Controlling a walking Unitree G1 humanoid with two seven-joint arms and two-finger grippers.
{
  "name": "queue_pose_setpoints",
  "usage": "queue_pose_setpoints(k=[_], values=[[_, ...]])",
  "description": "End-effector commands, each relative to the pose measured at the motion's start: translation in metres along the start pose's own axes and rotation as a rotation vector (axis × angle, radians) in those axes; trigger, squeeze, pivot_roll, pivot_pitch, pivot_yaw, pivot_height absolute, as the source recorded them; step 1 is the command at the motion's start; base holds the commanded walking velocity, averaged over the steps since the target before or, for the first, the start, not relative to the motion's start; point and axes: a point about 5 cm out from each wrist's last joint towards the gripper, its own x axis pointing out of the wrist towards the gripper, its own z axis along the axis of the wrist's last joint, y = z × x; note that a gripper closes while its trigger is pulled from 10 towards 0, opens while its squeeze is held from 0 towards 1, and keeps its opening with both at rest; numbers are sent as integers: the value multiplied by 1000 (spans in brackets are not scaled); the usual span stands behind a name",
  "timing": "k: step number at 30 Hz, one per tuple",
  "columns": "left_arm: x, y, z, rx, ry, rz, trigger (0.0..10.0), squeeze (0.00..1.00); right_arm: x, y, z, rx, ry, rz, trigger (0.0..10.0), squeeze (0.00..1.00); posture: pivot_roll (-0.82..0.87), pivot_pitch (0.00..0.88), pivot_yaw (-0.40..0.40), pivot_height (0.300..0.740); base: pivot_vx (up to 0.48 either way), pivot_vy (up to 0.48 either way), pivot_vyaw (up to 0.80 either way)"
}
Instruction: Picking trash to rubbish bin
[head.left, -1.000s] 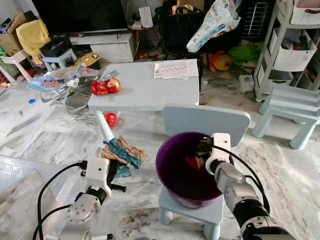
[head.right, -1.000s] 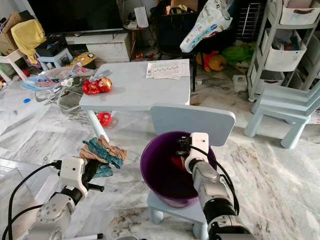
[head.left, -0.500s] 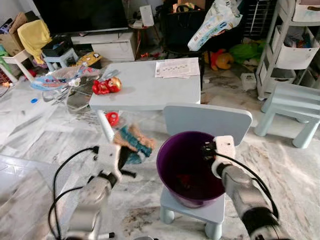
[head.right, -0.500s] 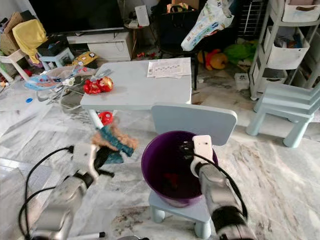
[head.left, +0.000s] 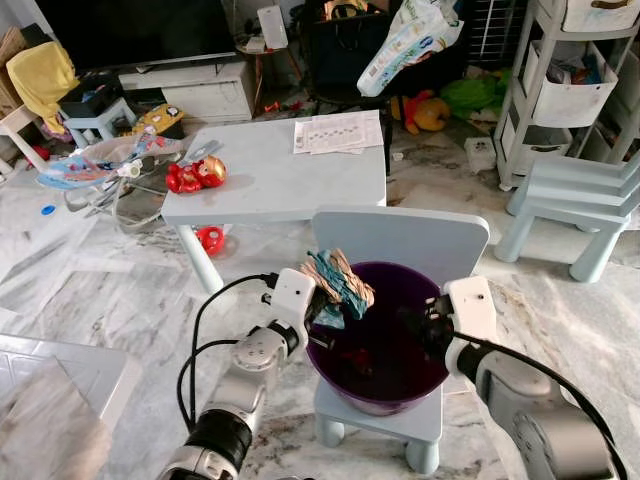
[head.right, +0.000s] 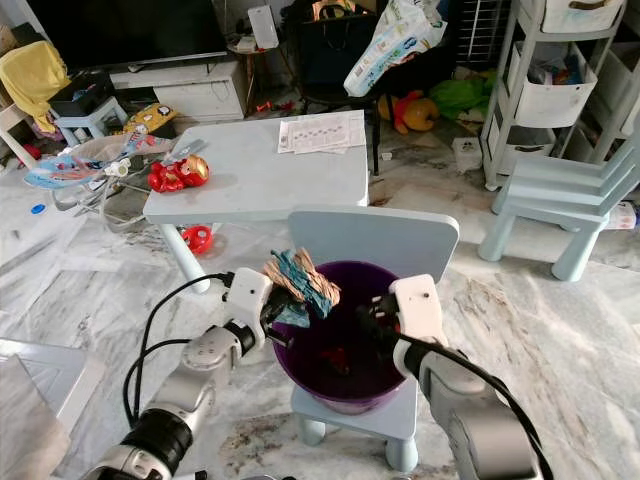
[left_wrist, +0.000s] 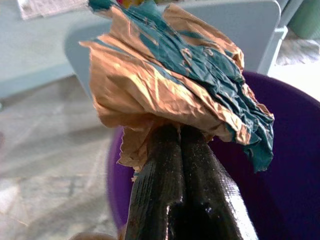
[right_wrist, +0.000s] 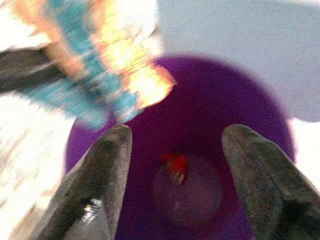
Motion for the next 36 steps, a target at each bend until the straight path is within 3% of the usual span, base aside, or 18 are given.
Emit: queue_pose_setpoints(k=[1, 2, 3, 4, 5, 6, 13, 25, 34, 36], values=[[5, -3, -5, 2, 26, 2, 8078, 0, -8, 9, 1, 45, 43, 11, 10000, 1000, -185, 74, 152, 740, 0, 0, 0], [5, -3, -5, 2, 28, 4, 8078, 0, -8, 9, 0, 48, 48, 10, 10000, 1000, -185, 74, 152, 740, 0, 0, 0], [6, -4, -5, 5, 32, 12, 10000, 0, -9, 8, 0, 56, 52, 5, 10000, 1000, -185, 74, 152, 740, 0, 0, 0], [6, -5, -6, 6, 33, 19, 10000, 0, -10, 7, -2, 70, 58, 0, 10000, 1000, -202, 76, 155, 740, 0, 0, 0], [7, -6, -6, 3, 33, 24, 10000, 133, -10, 7, -2, 82, 62, -4, 10000, 1000, -206, 76, 157, 740, 0, 0, 0], [8, -6, -7, -7, 33, 43, 10000, 1000, -12, 6, -3, 96, 72, -12, 10000, 1000, -206, 76, 157, 740, 0, 0, 0], [9, -10, -10, -7, 37, 64, 10000, 1000, -13, 11, -1, 81, 86, 15, 10000, 1000, -215, 74, 153, 740, 0, 0, 0], [7, 5, -11, -36, 19, 163, 10000, 1000, -11, 12, 2, 63, 120, 20, 10000, 1000, -204, 55, 139, 740, 0, 0, 0], [-1, 41, 22, -24, -190, 282, 10000, 1000, -5, 13, 6, 17, 89, 40, 10000, 1000, -169, 47, 128, 740, 0, 0, 0], [-6, 50, 31, -3, -249, 319, 10000, 1000, 0, 9, 11, -57, 52, 0, 10000, 1000, -160, 44, 124, 740, 0, 0, 0]])
